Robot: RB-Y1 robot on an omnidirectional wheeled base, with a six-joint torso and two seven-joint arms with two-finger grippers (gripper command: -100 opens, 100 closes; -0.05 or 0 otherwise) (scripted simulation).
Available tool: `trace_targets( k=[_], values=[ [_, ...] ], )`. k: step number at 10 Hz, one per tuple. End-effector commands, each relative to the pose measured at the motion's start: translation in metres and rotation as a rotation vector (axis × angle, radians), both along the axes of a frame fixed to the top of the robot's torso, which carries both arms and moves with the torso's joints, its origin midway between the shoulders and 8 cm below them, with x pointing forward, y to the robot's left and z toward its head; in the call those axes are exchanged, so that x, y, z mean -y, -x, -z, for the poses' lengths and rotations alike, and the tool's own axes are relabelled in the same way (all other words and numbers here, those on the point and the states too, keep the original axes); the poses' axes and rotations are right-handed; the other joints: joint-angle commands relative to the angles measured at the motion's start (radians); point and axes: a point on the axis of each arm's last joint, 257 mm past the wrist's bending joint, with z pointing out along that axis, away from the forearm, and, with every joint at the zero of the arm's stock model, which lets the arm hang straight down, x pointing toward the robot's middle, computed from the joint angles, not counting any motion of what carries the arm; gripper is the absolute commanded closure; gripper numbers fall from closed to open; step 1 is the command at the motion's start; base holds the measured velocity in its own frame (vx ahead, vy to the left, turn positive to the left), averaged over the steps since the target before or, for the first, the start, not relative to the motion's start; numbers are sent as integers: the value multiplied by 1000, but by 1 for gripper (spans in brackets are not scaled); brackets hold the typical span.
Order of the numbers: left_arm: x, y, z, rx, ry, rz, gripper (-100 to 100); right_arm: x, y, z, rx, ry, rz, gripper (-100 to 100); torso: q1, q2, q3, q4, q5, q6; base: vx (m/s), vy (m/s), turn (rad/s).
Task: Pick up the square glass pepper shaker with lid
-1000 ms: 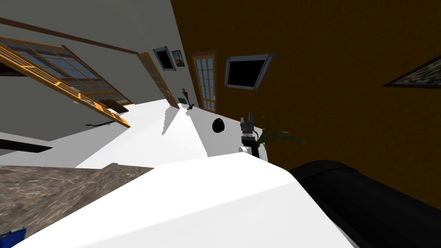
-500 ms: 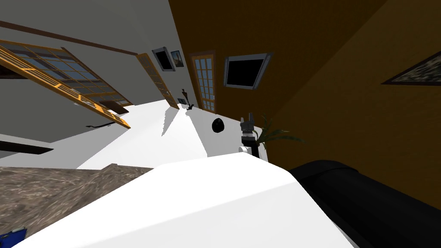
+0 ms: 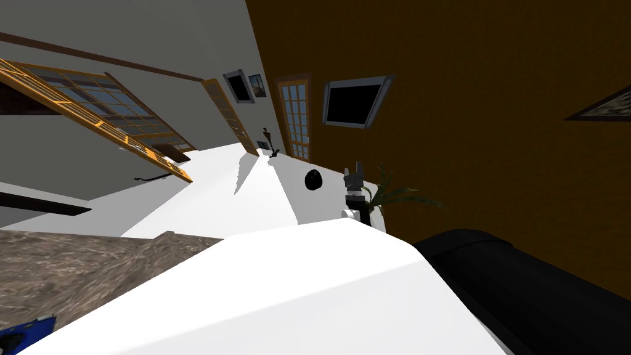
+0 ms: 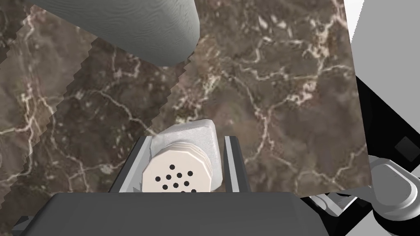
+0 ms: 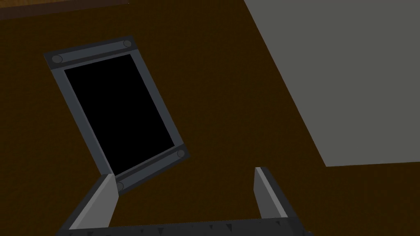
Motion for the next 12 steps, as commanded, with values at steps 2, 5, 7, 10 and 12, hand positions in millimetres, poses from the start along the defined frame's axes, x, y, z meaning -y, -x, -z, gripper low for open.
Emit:
trace_targets(
  k=[2,5,7,10,12],
  values=[
    [14,-4,-5,4,0,41,100,0,0,0,0,0,0,0,0,0,0,0,0,0,37,66,94],
    [27,-4,-10,4,0,63,100,0,0,0,0,0,0,0,-1,0,0,0,0,0,26,45,68],
    [33,-3,-13,3,-6,68,100,0,0,0,0,0,0,0,-1,0,0,0,0,0,27,41,66],
    [47,-1,-17,-2,-1,73,100,0,0,0,0,0,0,0,1,0,0,0,1,0,36,58,90],
    [51,-1,-17,-5,5,76,100,0,0,0,0,0,0,0,-1,0,0,0,0,0,20,22,38]
  ],
)
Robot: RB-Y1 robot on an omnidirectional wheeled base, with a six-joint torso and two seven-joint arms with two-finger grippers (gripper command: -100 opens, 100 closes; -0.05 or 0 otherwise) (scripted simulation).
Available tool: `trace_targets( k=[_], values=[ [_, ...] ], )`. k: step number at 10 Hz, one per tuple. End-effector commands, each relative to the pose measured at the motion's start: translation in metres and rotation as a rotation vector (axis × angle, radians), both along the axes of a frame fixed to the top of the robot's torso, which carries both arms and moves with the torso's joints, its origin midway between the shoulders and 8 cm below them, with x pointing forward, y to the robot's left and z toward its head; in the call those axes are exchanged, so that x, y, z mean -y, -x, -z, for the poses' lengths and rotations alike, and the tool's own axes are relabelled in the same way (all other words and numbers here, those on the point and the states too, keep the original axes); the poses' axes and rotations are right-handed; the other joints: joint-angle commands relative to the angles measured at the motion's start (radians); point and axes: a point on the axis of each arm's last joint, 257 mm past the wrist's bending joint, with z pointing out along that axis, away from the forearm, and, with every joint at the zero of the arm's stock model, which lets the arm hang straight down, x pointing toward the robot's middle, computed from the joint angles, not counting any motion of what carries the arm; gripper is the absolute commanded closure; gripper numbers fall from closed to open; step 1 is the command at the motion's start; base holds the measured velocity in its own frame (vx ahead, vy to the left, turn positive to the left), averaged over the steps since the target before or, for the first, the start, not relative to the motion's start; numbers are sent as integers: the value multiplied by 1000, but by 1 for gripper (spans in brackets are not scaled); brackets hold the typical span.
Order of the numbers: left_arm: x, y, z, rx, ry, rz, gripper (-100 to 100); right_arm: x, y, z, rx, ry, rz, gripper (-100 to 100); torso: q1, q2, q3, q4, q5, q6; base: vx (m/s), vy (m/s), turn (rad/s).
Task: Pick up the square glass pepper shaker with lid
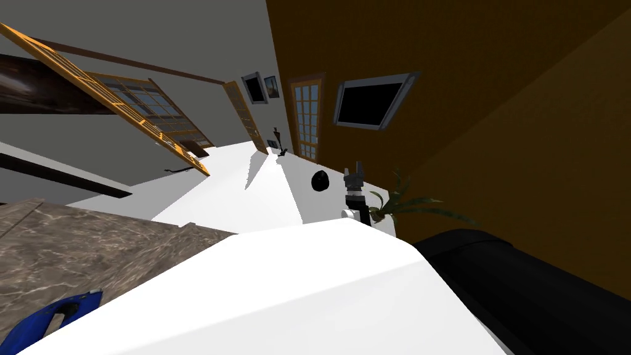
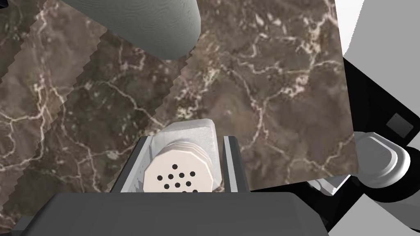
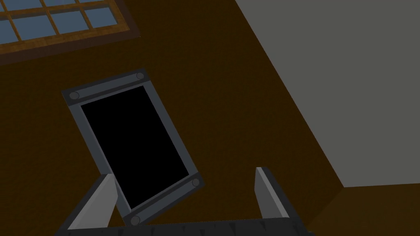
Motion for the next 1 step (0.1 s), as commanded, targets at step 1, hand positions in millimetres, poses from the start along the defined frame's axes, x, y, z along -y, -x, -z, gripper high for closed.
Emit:
trace_targets(
  k=[1],
  values=[
    [0,0,0,0,0,0,0,0,0,0,0,0,0,0,0,0,0,0,0,0,0,0,0]
  ],
)
